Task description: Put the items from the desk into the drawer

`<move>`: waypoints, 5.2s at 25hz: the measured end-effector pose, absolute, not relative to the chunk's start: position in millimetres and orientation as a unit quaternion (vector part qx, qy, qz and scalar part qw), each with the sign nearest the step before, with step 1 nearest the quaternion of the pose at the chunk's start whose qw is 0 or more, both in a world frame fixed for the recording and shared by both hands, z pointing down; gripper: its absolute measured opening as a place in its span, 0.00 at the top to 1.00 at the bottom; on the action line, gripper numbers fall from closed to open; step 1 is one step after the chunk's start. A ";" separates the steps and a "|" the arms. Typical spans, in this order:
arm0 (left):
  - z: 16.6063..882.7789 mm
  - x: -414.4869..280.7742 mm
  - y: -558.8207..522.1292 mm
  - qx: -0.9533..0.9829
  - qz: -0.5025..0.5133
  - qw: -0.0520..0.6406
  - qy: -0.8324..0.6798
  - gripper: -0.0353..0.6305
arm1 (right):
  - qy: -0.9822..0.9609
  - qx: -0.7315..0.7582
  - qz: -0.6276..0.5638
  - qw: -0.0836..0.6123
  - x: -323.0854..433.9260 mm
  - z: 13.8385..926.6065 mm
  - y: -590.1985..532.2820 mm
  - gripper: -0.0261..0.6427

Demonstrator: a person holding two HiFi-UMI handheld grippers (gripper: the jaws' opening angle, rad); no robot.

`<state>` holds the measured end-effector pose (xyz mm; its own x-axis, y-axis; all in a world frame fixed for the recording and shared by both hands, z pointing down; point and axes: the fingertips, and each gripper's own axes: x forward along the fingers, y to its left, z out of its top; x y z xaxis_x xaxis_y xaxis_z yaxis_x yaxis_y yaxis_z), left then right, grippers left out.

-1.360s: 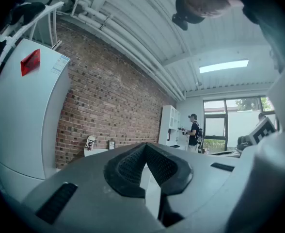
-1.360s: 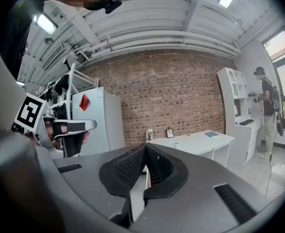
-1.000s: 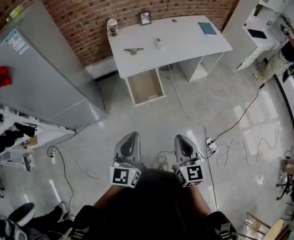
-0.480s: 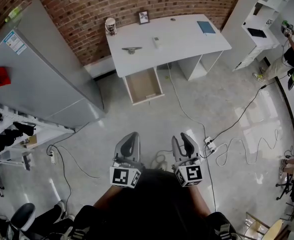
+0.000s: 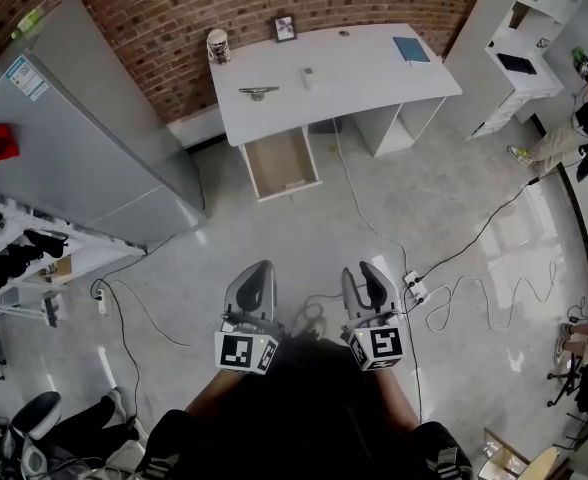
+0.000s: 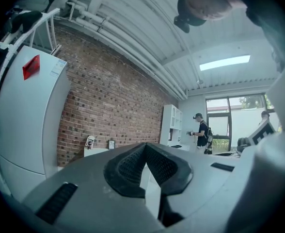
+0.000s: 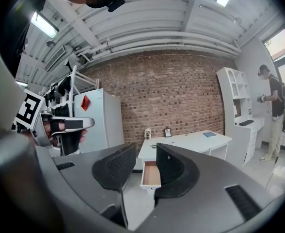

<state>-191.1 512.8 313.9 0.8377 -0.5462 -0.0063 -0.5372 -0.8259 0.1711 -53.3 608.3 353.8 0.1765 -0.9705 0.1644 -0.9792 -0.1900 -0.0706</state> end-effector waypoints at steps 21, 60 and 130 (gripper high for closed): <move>331.6 -156.8 498.5 0.951 -0.009 0.096 -0.293 0.94 | -0.650 0.750 0.115 0.033 -22.2 381.1 582.8 0.79; 339.3 -31.5 167.7 0.949 -0.020 0.126 -0.288 0.94 | -0.643 0.754 0.118 0.068 114.7 386.9 236.3 0.78; 384.2 134.8 -25.0 0.883 0.052 0.173 -0.432 0.94 | -0.572 0.666 0.381 0.290 357.0 746.1 -75.0 0.54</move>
<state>134.8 -25.0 384.2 0.6209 -0.7457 0.2417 -0.7817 -0.5664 0.2609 357.0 -75.0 746.1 0.0549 -0.5407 0.8394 -0.9828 -0.1775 -0.0501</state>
